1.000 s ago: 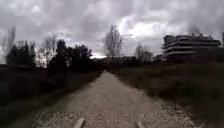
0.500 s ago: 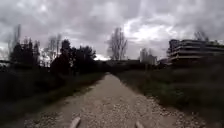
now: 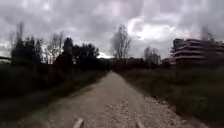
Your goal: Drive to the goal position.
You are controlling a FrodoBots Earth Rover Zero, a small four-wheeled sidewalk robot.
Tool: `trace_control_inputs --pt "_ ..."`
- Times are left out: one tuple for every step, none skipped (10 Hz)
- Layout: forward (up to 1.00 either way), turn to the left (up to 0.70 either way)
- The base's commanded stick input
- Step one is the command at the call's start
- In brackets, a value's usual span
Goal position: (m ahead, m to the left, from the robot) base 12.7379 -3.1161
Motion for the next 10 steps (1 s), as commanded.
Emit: trace_control_inputs --pt "0.70 0.00" --pt "0.70 0.00" --pt "0.70 0.00" --pt "0.70 0.00" --pt "0.70 0.00" --pt "0.70 0.00" --pt "0.70 0.00" --pt "0.70 0.00" --pt "0.70 0.00" --pt "0.70 0.00"
